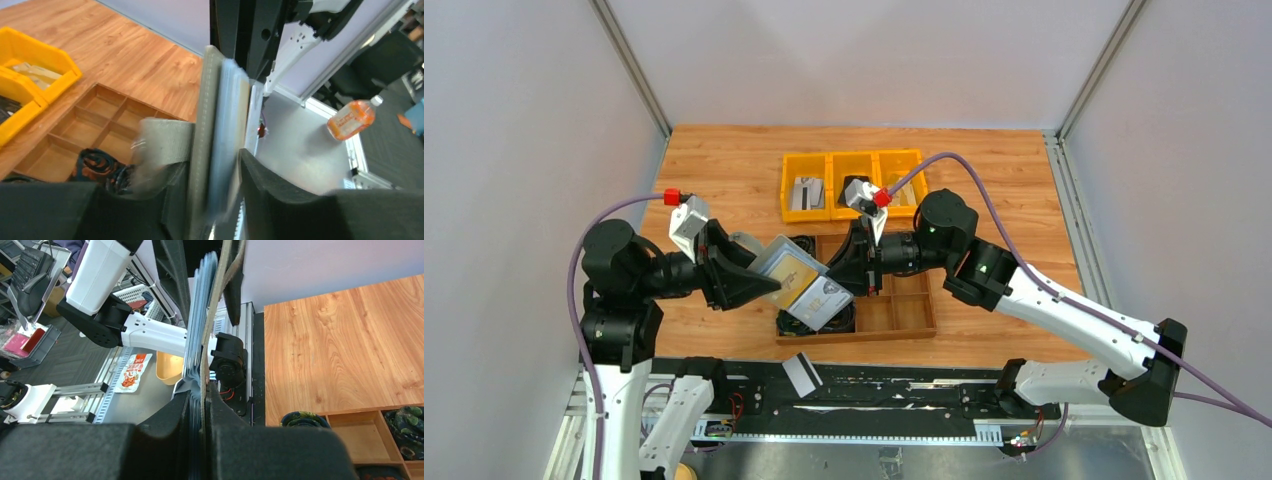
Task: Take the credit cards out of the card holder
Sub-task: Remove the credit card from the card holder.
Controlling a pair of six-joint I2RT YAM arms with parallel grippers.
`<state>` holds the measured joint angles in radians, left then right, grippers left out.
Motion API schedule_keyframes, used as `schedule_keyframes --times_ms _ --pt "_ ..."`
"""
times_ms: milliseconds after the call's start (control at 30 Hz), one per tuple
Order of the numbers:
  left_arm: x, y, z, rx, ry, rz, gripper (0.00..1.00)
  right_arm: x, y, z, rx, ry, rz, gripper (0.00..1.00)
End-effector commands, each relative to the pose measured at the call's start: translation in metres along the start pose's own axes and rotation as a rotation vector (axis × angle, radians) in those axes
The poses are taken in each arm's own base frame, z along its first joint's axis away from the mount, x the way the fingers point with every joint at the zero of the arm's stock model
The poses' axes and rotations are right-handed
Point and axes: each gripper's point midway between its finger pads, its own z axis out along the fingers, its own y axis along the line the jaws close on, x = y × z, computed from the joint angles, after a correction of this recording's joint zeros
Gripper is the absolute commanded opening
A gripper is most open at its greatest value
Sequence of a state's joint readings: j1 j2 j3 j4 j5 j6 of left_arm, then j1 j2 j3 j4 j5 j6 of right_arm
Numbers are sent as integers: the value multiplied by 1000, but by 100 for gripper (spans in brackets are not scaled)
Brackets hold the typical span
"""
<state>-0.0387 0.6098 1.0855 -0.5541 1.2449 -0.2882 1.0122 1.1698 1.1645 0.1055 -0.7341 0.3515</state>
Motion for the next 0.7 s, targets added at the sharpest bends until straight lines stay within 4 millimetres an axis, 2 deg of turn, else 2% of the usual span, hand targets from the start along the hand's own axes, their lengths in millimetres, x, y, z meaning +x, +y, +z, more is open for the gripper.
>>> schedule_keyframes --times_ms 0,67,133,267,367,433,567,667 --pt "0 -13 1 100 37 -106 60 -26 23 2 -81 -55 -91 1" --pt "0 -14 1 103 39 -113 68 -25 23 2 -82 -48 -90 0" --pt "0 -15 0 104 38 -111 70 -25 23 2 -82 -44 -95 0" --pt "1 -14 1 110 45 -136 67 -27 24 2 -87 -43 -102 0" --pt "2 -15 1 129 55 -163 60 -27 22 4 -86 -38 -100 0" --pt "3 -14 1 134 58 -172 52 -27 21 6 -88 -37 -101 0" --pt "2 -8 3 106 50 -169 26 -27 17 11 -87 -27 -100 0" --pt "-6 12 6 -1 11 -150 3 -25 11 12 -71 -17 -107 0"
